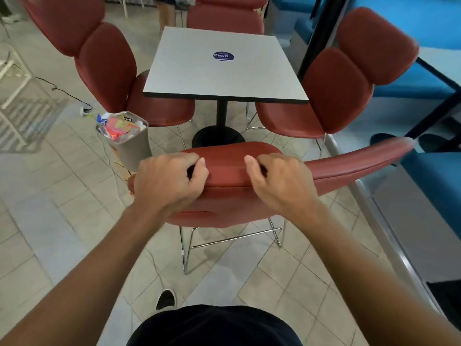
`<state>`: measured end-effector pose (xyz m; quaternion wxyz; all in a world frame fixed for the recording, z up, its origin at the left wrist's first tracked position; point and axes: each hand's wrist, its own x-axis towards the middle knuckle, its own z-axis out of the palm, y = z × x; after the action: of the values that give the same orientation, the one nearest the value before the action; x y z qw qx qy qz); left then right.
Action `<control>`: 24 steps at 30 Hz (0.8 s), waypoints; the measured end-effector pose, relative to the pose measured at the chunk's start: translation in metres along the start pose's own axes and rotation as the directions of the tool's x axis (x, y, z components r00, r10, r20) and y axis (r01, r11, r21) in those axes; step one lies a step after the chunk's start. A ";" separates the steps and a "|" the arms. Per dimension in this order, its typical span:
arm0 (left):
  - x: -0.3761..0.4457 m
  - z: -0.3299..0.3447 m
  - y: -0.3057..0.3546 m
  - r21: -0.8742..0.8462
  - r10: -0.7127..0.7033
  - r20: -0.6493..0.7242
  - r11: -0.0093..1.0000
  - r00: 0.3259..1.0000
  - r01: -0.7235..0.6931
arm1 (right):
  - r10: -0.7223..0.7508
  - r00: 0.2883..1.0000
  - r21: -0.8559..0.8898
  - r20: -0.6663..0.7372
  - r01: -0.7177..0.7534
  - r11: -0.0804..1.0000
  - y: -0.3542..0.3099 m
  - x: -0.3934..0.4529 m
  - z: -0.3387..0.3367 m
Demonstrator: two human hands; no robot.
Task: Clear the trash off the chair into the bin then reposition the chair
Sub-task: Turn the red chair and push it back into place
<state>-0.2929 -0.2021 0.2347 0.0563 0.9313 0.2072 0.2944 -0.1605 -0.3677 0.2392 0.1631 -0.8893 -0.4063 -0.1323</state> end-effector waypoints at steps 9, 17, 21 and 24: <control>0.006 0.019 0.033 0.141 0.048 -0.120 0.989 0.992 -0.031 | 0.068 0.996 -0.114 -0.064 -0.075 0.991 0.054 0.006 -0.006; 0.025 0.033 0.006 0.110 0.089 -0.198 0.992 0.976 -0.068 | 0.100 0.976 -0.155 -0.191 -0.131 0.979 0.041 0.026 0.015; 0.039 0.038 -0.013 0.115 0.098 -0.190 0.990 0.977 -0.077 | 0.116 0.967 -0.162 -0.226 -0.154 0.975 0.031 0.039 0.025; 0.049 0.041 -0.026 0.123 0.103 -0.212 0.989 0.972 -0.078 | 0.144 0.968 -0.144 -0.204 -0.175 0.974 0.024 0.049 0.030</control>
<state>-0.2423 -0.1573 0.2205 -0.0335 0.9037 0.1857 0.3844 -0.1084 -0.3377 0.2257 0.1396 -0.9124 -0.3038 -0.2363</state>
